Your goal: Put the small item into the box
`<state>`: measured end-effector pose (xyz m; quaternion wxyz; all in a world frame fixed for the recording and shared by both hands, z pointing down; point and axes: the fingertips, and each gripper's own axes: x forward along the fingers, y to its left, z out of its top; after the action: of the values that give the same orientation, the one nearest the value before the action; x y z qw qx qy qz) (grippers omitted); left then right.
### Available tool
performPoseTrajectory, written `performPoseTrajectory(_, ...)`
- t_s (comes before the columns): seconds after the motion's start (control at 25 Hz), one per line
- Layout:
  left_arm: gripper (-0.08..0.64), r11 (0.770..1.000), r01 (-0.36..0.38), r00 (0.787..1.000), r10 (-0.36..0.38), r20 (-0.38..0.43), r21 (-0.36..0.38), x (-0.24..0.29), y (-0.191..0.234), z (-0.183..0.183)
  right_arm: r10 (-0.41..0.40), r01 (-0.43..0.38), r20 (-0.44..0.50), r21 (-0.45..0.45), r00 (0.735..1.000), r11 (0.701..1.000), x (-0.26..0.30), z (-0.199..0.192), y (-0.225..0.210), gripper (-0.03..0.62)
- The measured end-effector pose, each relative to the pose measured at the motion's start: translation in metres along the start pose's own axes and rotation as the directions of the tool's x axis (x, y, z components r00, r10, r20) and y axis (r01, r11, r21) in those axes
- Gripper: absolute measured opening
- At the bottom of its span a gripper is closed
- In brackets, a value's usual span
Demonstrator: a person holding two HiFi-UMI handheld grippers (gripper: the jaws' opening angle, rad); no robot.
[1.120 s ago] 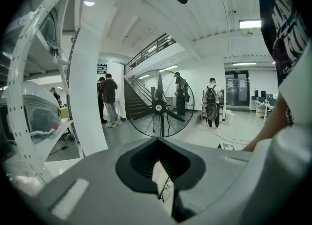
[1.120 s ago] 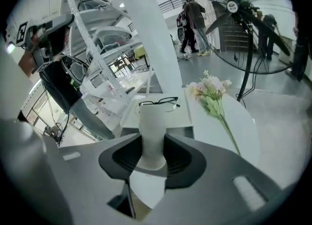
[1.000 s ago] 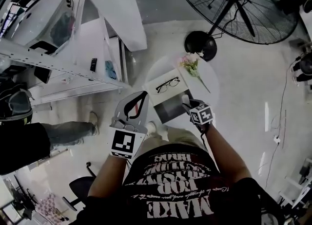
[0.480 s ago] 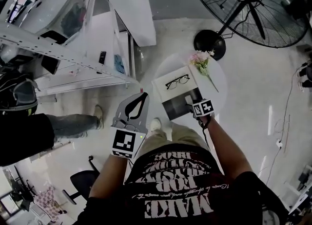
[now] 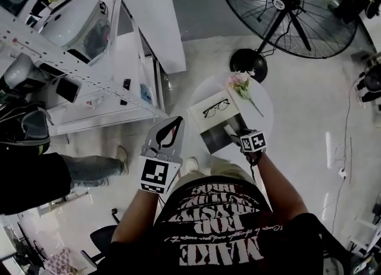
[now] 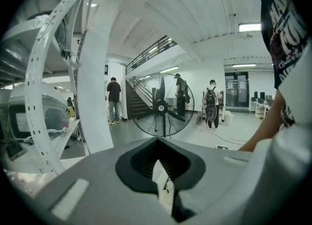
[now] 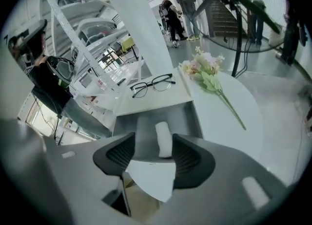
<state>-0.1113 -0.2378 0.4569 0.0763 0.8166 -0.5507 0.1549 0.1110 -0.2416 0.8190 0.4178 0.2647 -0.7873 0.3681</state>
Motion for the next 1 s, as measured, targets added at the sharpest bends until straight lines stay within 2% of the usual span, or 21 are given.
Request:
performPoseTrajectory(0.12,0.002,1.0,0.028,0.999,-0.028,0.022,0.005,-0.003,0.001,0.004,-0.081,0.086,0.086,-0.062,0.993,0.994,-0.028,0.013,0.006,0.064)
performPoseTrajectory(0.16,0.002,0.999,0.04,0.999,-0.04,0.03,0.009,-0.003,0.0,0.005,-0.093,0.101,0.119,-0.061,0.989,0.993,-0.037,0.017,0.01,0.029)
performPoseTrajectory(0.28,0.002,0.996,0.082,0.995,-0.083,0.053,0.027,-0.004,-0.004,0.011,-0.091,0.101,0.202,-0.041,0.975,0.994,-0.061,0.028,0.027,0.029)
performPoseTrajectory(0.44,0.002,0.989,0.136,0.987,-0.14,0.073,0.053,-0.006,-0.013,0.016,-0.126,0.144,0.299,-0.039,0.946,0.989,-0.094,0.037,0.045,0.029)
performPoseTrajectory(0.76,0.002,0.973,0.213,0.971,-0.221,0.09,0.093,-0.013,-0.017,0.03,-0.161,0.208,0.497,-0.041,0.853,0.977,-0.172,0.062,0.095,0.029)
performPoseTrajectory(1.0,0.002,0.967,0.24,0.957,-0.251,0.149,0.086,-0.024,-0.015,0.05,-0.186,0.249,0.602,-0.023,0.777,0.968,-0.227,0.079,0.128,0.029)
